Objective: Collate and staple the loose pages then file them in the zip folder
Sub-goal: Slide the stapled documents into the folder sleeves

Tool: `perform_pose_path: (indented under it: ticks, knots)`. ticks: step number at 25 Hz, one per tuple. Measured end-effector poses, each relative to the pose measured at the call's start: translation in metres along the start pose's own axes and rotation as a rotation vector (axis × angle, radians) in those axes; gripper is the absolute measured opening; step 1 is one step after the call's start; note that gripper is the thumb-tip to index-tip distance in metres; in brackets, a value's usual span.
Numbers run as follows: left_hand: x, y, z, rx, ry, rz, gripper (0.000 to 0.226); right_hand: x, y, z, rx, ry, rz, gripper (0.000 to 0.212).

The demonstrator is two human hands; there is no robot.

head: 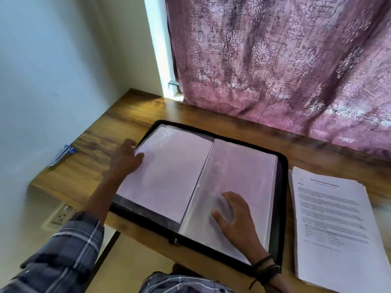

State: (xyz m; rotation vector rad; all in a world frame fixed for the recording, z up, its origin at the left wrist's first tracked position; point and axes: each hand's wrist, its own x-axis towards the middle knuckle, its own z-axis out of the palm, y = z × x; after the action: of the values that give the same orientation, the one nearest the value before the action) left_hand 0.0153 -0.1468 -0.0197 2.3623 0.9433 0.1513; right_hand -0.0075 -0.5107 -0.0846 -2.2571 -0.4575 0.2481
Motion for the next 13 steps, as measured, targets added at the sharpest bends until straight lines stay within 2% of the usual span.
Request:
perform_pose_path:
  ticks: [3,7,8,10,12,13]
  knots:
    - [-0.017,0.010,0.019,0.205,0.013,0.080,0.063,0.004,0.005,0.002,-0.146,-0.034,-0.003,0.068]
    - [-0.082,0.054,0.069,0.028,-0.183,0.327,0.062,0.004,0.013,-0.003,-0.365,-0.112,0.037,0.072]
    - [-0.100,0.067,0.084,-0.023,-0.246,0.385,0.061,0.002,0.017,-0.009,-0.352,-0.072,0.065,0.073]
    - [-0.131,0.092,0.114,-0.135,-0.382,0.438,0.055,-0.006,0.027,-0.031,-0.266,0.118,0.141,0.074]
    - [-0.157,0.117,0.139,-0.237,-0.556,0.464,0.049,-0.021,0.044,-0.062,-0.219,0.295,0.254,0.073]
    - [-0.168,0.128,0.149,-0.293,-0.653,0.448,0.046,-0.031,0.053,-0.077,-0.223,0.328,0.327,0.072]
